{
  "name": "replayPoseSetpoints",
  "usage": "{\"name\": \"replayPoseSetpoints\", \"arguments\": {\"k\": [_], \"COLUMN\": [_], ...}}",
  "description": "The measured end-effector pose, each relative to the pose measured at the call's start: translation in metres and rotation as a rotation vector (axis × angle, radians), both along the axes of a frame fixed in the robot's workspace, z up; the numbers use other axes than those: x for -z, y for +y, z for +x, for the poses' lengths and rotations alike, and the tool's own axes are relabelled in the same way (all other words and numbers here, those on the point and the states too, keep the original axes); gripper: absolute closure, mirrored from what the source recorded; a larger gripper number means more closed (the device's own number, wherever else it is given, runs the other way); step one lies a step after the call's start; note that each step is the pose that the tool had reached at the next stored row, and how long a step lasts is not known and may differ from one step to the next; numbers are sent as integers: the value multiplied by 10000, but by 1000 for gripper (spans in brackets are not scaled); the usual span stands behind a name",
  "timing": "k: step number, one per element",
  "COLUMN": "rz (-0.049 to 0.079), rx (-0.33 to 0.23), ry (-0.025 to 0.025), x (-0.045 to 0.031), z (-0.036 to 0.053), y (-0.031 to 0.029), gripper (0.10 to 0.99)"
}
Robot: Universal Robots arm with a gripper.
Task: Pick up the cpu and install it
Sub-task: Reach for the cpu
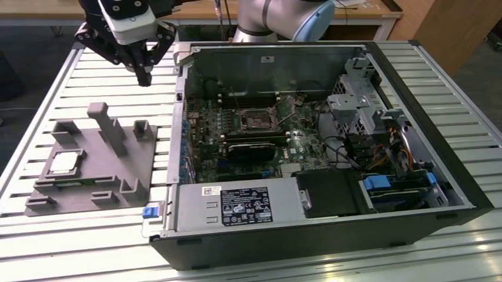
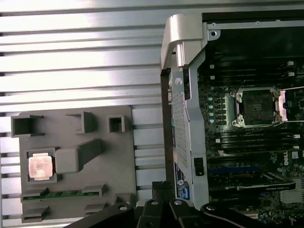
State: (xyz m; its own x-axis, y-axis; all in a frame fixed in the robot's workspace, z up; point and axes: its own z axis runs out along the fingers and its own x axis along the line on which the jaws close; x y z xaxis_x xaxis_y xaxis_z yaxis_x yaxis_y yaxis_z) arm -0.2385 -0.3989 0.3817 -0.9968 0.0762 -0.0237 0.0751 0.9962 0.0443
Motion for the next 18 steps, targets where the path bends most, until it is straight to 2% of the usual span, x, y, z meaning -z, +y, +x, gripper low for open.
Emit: {"name": "replayPoseSetpoints", "arguments": {"k": [18], "rz": [0], "rx": [0], "ry": [0], "x": [13], "z": [-102], "y": [0], "gripper": [980]}}
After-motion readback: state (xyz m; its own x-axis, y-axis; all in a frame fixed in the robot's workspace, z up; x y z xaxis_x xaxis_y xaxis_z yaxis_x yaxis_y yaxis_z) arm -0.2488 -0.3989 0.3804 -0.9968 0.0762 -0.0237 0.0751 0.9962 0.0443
